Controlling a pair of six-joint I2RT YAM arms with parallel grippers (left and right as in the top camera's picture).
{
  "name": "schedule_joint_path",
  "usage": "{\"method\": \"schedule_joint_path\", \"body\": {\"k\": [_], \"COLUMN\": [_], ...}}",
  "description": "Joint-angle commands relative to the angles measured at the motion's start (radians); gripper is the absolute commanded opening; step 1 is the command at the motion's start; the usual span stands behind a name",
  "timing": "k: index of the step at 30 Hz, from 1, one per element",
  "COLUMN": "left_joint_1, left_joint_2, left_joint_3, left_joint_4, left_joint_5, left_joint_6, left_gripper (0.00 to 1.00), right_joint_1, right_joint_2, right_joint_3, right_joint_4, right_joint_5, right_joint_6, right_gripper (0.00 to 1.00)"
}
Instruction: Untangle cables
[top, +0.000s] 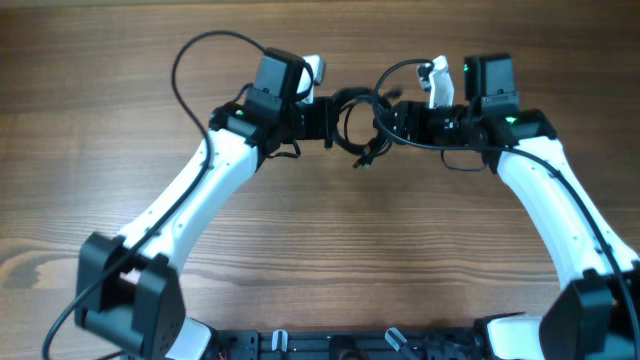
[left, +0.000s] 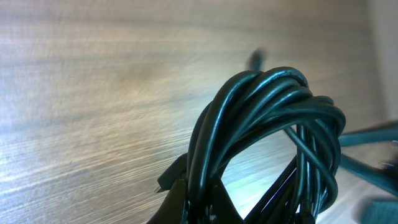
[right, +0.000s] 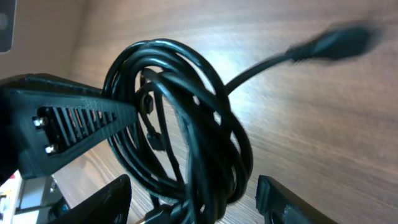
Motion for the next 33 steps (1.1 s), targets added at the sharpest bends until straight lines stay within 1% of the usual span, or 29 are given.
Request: {"method": "schedule_joint_path", "body": {"k": [1, 6, 9, 11, 14, 17, 20, 23, 27, 31, 33], "left_joint_1": [0.006, 0.006, 0.006, 0.007, 0.007, 0.007, 0.007, 0.006, 0.006, 0.007, 0.007], "left_joint_2": [-0.008, -0.008, -0.008, -0.008, -0.008, -0.008, -0.008, -0.008, -0.008, -0.008, -0.008], "left_joint_3": [0.010, 0.010, 0.010, 0.010, 0.010, 0.010, 0.010, 0.010, 0.010, 0.010, 0.010], "left_joint_4": [-0.005, -0.014, -0.071, -0.125, -0.154, -0.156, -0.156, -0.155, -0.155, -0.150, -0.148], "left_joint_5": [0.030, 0.017, -0.084, -0.147, -0.182, -0.181, -0.181, -0.176, -0.156, -0.127, -0.113], "left_joint_6": [-0.045, -0.061, -0.084, -0.086, -0.085, -0.085, -0.086, -0.087, -0.117, -0.139, -0.139], "left_gripper": [0.04, 0.04, 0.04, 0.04, 0.04, 0.04, 0.04, 0.04, 0.04, 0.04, 0.04], "right_joint_1": [0.034, 0.098, 0.098, 0.090, 0.090, 0.090, 0.090, 0.105, 0.155, 0.218, 0.236], "right_joint_2": [-0.039, -0.039, -0.039, -0.039, -0.039, -0.039, -0.039, -0.039, -0.030, 0.009, 0.038], "right_joint_3": [0.030, 0.029, 0.031, 0.031, 0.032, 0.051, 0.082, 0.087, 0.086, 0.086, 0.086], "right_joint_4": [0.032, 0.089, 0.090, 0.084, 0.085, 0.082, 0.068, 0.079, 0.090, 0.111, 0.130], "right_joint_5": [-0.042, 0.010, 0.083, 0.140, 0.197, 0.199, 0.198, 0.152, 0.150, 0.199, 0.210], "right_joint_6": [0.106, 0.189, 0.226, 0.227, 0.233, 0.172, 0.171, 0.182, 0.231, 0.349, 0.393], "right_gripper": [0.62, 0.57, 0.57, 0.56, 0.56, 0.56, 0.56, 0.56, 0.53, 0.49, 0.49]}}
